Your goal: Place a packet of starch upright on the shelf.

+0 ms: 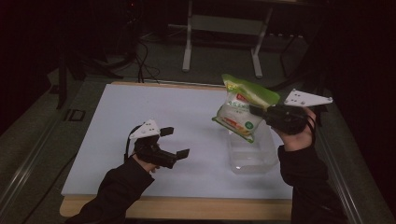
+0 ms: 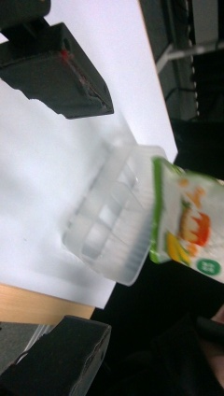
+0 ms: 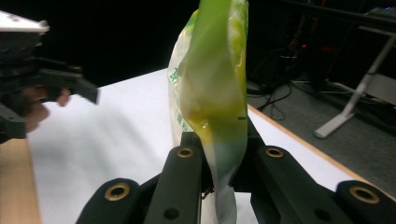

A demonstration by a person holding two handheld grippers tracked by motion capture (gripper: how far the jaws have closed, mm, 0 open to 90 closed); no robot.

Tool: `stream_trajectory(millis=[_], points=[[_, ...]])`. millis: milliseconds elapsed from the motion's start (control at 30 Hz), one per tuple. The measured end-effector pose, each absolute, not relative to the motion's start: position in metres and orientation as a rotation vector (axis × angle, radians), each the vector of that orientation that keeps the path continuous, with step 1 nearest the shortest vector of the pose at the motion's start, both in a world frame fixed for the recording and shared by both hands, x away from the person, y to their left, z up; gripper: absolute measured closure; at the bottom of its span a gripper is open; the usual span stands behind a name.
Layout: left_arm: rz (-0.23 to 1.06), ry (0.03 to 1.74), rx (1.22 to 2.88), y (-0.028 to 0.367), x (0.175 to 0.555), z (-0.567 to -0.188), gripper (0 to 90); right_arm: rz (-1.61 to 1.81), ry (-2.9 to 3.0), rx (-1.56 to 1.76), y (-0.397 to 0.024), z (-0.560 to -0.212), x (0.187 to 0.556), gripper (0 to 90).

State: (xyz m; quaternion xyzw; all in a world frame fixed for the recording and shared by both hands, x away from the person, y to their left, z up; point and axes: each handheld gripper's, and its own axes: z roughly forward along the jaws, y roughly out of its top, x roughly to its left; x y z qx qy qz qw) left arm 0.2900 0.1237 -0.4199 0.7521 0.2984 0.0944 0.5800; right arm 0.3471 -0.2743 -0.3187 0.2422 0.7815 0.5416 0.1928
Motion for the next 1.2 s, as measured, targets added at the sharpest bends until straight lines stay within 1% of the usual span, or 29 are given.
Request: stream_trajectory(millis=[67,133,267,333,433,533,767,1033,1200], points=[[0.199,0.716,1.739,0.133,0.286,-0.427,0.1,1.516,2.185,0.681,-0.28,-0.318,0.352,84.6],[0.202,0.741,1.748,0.142,0.28,-0.436,0.1,1.519,2.173,0.702,-0.287,-0.317,0.356,84.6],[0.16,0.788,1.77,0.157,0.273,-0.458,0.1,1.514,2.147,0.743,-0.3,-0.317,0.369,84.6],[0.169,0.797,1.767,0.164,0.269,-0.466,0.1,1.507,2.137,0.758,-0.304,-0.318,0.376,84.6],[0.182,0.861,1.718,0.175,0.267,-0.476,0.1,1.481,2.112,0.703,-0.308,-0.321,0.384,84.6],[0.173,0.88,1.664,0.183,0.265,-0.482,0.1,1.457,2.123,0.677,-0.31,-0.325,0.394,84.7],[0.228,0.875,1.711,0.181,0.262,-0.489,0.1,1.422,2.181,0.74,-0.311,-0.341,0.422,84.7],[0.203,0.883,1.695,0.183,0.265,-0.493,0.1,1.372,2.257,0.778,-0.31,-0.364,0.448,84.6],[0.195,0.878,1.687,0.185,0.266,-0.495,0.1,1.362,2.276,0.745,-0.306,-0.379,0.459,84.6]])
